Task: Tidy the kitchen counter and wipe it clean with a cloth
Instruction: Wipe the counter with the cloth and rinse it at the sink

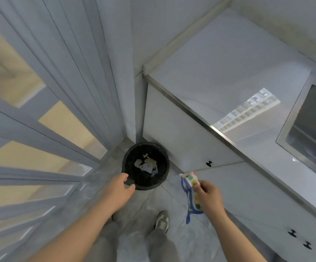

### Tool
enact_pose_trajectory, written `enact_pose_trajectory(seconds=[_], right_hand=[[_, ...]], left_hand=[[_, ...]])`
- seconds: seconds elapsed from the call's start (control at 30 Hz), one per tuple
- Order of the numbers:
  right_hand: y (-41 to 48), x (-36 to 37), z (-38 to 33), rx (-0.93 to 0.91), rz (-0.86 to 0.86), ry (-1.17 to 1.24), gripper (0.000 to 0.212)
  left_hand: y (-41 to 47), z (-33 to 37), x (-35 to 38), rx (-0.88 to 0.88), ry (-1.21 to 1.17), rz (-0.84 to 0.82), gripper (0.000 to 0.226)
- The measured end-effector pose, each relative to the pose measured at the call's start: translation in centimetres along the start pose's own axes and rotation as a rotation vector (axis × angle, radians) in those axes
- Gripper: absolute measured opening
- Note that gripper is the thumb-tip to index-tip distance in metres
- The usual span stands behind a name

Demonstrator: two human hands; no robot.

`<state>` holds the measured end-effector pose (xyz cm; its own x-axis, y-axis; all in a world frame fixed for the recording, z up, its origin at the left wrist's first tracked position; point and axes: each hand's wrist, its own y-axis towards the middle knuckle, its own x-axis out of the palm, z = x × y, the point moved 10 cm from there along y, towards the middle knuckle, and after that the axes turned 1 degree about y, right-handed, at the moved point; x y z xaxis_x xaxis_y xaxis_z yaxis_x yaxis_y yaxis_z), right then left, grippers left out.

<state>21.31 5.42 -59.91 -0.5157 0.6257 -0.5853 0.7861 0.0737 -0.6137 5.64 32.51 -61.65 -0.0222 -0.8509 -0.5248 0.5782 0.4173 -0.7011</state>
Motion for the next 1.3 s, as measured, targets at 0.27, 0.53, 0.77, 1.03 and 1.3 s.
enact_pose_trajectory(seconds=[0.27, 0.53, 0.77, 1.03, 1.3], right_hand=[[7.0, 8.7, 2.5, 0.038, 0.006, -0.027, 0.017], [14.3, 18.2, 6.9, 0.028, -0.018, -0.103, 0.019], [18.8, 24.8, 10.1, 0.063, -0.028, -0.092, 0.019], [21.9, 28.8, 11.5, 0.090, -0.044, -0.073, 0.020], [23.1, 30.6, 12.2, 0.127, -0.062, -0.061, 0.022]], left_hand=[[9.4, -6.8, 3.4, -0.077, -0.020, -0.031, 0.048], [18.1, -12.9, 9.2, -0.182, -0.099, -0.048, 0.027], [24.5, -17.2, 13.8, -0.282, -0.119, -0.045, 0.053], [29.7, -19.2, 16.7, -0.313, -0.105, -0.005, 0.047], [31.6, -20.7, 17.5, -0.377, -0.267, 0.003, 0.030]])
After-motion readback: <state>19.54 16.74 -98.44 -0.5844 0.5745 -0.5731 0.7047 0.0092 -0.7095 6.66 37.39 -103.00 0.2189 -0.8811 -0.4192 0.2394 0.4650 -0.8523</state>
